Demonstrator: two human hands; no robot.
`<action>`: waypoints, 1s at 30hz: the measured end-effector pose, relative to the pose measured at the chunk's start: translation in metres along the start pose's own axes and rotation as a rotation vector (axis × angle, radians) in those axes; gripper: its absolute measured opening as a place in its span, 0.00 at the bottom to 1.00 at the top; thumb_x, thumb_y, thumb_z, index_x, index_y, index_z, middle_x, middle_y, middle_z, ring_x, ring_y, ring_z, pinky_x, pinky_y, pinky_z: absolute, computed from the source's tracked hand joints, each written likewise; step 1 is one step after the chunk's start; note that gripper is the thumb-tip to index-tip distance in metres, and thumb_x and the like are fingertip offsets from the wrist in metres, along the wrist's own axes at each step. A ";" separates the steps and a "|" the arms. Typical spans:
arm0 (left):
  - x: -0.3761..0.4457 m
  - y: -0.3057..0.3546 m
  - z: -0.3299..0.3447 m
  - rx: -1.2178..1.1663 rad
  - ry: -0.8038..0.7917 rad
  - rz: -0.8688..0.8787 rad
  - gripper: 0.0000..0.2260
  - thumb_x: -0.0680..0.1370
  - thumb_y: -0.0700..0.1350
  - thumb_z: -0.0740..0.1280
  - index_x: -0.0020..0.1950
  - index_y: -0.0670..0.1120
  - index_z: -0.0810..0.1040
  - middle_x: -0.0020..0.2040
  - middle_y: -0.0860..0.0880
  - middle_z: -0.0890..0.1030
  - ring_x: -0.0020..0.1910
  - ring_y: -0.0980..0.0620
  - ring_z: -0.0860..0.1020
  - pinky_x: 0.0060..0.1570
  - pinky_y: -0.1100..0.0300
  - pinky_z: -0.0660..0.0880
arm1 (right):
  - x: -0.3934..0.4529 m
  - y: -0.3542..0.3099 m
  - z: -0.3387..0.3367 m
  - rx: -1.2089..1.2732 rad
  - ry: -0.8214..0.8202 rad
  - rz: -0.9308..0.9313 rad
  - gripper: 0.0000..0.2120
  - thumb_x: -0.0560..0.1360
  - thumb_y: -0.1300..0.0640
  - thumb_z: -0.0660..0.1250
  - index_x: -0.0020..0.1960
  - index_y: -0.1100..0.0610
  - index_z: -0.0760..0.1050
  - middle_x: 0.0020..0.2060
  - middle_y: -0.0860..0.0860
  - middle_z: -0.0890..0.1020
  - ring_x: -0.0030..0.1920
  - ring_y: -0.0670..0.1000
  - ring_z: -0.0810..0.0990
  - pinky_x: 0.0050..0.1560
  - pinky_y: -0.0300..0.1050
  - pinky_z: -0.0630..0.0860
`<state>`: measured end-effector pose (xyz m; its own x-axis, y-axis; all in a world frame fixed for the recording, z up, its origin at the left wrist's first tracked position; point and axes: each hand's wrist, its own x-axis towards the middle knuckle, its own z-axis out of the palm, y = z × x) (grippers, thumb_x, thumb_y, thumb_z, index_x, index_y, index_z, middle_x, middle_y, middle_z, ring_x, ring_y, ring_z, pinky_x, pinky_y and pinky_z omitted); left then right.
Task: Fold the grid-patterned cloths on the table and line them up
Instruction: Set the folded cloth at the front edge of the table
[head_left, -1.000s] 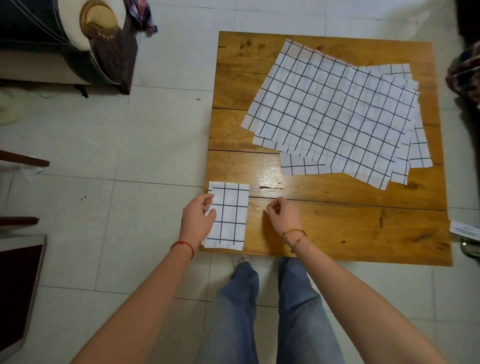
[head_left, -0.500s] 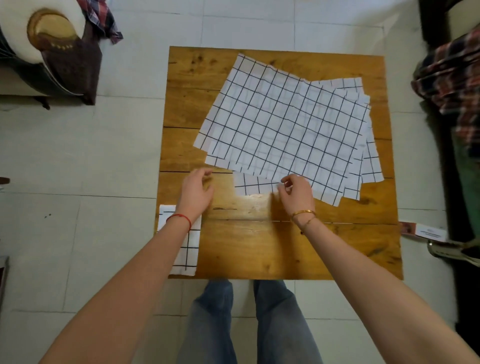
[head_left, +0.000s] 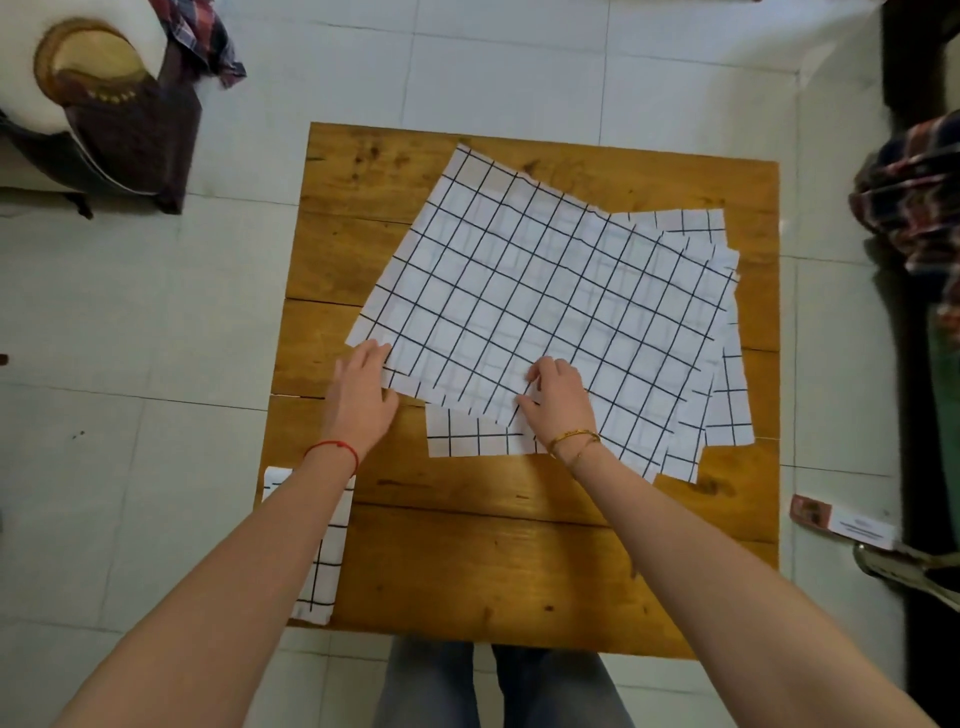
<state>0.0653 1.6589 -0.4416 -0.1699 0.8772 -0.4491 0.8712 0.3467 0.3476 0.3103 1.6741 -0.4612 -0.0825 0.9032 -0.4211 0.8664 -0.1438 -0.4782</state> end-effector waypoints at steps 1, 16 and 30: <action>0.002 0.000 0.002 0.020 0.001 0.014 0.27 0.78 0.40 0.65 0.76 0.47 0.62 0.76 0.48 0.62 0.74 0.43 0.59 0.69 0.47 0.65 | 0.002 0.000 0.002 -0.019 -0.004 -0.009 0.14 0.74 0.57 0.67 0.58 0.56 0.70 0.51 0.53 0.73 0.53 0.53 0.71 0.51 0.48 0.74; 0.006 -0.012 0.004 0.257 -0.070 0.249 0.28 0.79 0.38 0.61 0.78 0.50 0.57 0.74 0.48 0.67 0.76 0.47 0.57 0.74 0.45 0.57 | -0.002 0.020 0.003 -0.281 0.146 -0.037 0.19 0.78 0.54 0.58 0.69 0.51 0.67 0.47 0.55 0.72 0.45 0.54 0.70 0.46 0.50 0.74; -0.047 -0.001 0.012 0.157 -0.312 0.658 0.25 0.80 0.38 0.59 0.76 0.53 0.62 0.69 0.48 0.71 0.71 0.50 0.64 0.72 0.55 0.59 | -0.014 -0.015 0.017 -0.229 0.106 -0.046 0.14 0.75 0.53 0.64 0.59 0.57 0.73 0.53 0.55 0.74 0.53 0.56 0.72 0.52 0.49 0.73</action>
<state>0.0781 1.6133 -0.4301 0.5278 0.7439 -0.4099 0.8073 -0.2895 0.5142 0.2903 1.6572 -0.4613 -0.0827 0.9458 -0.3141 0.9529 -0.0173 -0.3029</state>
